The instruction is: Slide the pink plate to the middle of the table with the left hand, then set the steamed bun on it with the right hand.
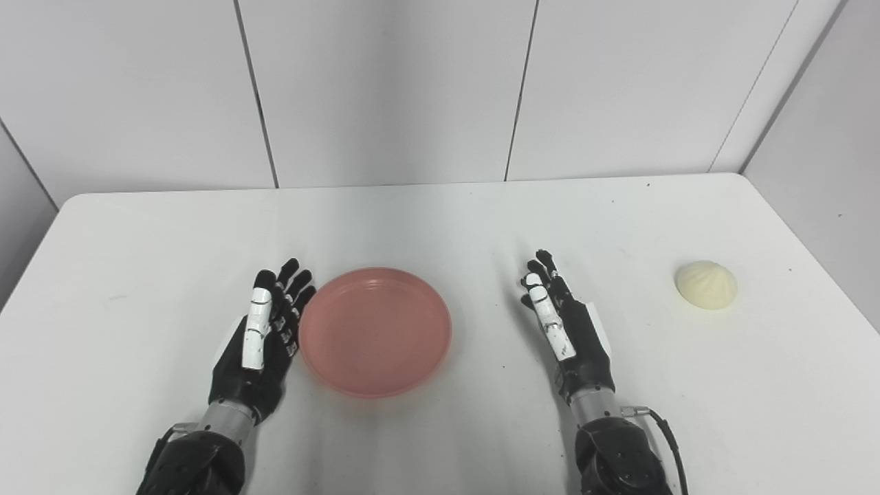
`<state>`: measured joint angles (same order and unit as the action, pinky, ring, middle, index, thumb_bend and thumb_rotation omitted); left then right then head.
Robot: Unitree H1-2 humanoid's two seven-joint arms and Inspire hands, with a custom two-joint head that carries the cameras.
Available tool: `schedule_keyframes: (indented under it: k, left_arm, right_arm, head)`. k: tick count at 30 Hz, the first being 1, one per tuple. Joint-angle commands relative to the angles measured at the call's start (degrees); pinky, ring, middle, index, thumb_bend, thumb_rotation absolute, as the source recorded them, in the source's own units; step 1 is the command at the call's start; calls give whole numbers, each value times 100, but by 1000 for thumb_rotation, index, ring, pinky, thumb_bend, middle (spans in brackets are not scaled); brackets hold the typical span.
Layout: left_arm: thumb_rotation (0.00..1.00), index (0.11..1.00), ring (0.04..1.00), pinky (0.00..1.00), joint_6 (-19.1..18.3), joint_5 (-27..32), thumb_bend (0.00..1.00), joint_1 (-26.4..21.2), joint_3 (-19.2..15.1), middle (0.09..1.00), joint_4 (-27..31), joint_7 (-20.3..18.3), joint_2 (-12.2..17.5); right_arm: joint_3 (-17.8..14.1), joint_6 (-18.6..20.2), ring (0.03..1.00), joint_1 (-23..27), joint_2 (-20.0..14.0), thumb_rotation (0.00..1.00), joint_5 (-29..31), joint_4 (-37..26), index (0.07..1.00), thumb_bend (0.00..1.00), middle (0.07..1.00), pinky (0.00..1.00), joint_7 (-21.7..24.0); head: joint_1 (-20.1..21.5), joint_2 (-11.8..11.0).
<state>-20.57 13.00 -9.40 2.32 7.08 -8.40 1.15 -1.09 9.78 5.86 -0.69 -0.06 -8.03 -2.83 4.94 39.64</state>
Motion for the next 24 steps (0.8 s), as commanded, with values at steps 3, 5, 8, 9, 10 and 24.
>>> schedule_keyframes:
  k: [3,5,8,9,10,24]
  left_arm:
    - [1000,996,993,989,-56,-203,674,-38,241,994,281,28,-111]
    - [994,998,998,993,-95,-221,695,-48,295,998,267,36,-140]
    - [985,1000,998,994,2,-296,715,-53,336,1000,177,51,-207]
    - [985,999,998,993,56,-313,716,-52,345,1000,140,40,-219]
    - [984,1000,998,992,119,-338,717,-54,363,1000,98,24,-223]
    - [958,1000,1000,1000,555,-186,823,-58,372,1000,-161,-312,-229]
  right_arm:
    - [-79,-37,903,51,-174,826,83,-300,948,558,928,891,143]
    - [-137,12,901,36,-215,827,168,-337,944,557,925,890,166]
    - [-205,48,892,19,-266,801,255,-355,934,568,918,888,186]
    - [-217,40,892,19,-276,801,266,-347,934,568,918,889,197]
    - [-228,30,892,19,-288,799,280,-337,935,568,919,891,210]
    - [-224,-57,892,23,-348,799,314,-259,940,553,920,902,243]
  head:
    - [-317,50]
    - [-382,51]
    - [-463,37]
    - [-468,37]
    - [-497,28]
    - [-352,-22]
